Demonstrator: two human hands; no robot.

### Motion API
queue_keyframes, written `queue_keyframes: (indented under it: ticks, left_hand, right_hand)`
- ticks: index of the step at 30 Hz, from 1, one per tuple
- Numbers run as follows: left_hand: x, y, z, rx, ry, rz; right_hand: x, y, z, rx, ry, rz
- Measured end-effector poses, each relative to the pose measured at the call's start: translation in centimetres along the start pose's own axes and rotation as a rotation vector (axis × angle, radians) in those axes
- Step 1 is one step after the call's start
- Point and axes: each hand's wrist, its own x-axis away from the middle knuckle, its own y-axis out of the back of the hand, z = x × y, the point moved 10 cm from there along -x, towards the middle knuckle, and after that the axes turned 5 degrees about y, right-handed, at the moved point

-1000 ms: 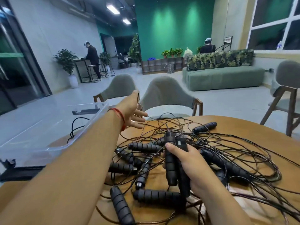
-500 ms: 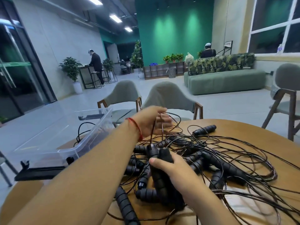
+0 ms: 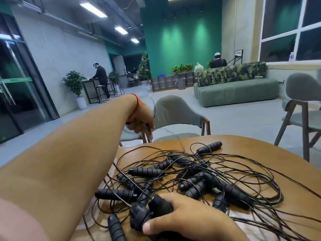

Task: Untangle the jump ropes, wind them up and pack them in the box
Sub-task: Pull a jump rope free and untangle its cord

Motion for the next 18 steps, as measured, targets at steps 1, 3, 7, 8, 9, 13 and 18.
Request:
queue_keyframes:
  ticks: [1, 3, 7, 8, 9, 13, 18]
  left_hand:
    - [0.4, -0.6, -0.4, 0.049, -0.011, 0.043]
    - [0.3, 3.1, -2.2, 0.332, -0.141, -0.196]
    - [2.7, 10.2, -2.6, 1.026, -0.436, -0.506]
    - [3.4, 11.1, -2.6, 1.107, -0.494, -0.532]
    - [4.3, 11.5, -2.5, 1.152, -0.544, -0.557]
    - [5.0, 10.5, -2.3, 1.046, -0.547, -0.548]
    - [2.0, 7.0, 0.7, 0.765, -0.319, -0.549]
  right_hand:
    - [0.1, 0.0, 0.3, 0.003, 0.007, 0.009]
    - [0.4, 0.3, 0.4, -0.029, 0.021, -0.010]
    - [0.2, 1.2, 0.1, -0.173, 0.071, -0.101]
    - [0.1, 1.4, -0.1, -0.214, 0.083, -0.121]
    - [0.0, 1.6, -0.3, -0.242, 0.089, -0.144]
    - [-0.1, 2.7, -1.2, -0.338, 0.106, -0.217]
    - [-0.4, 3.0, -1.7, -0.358, 0.111, -0.257]
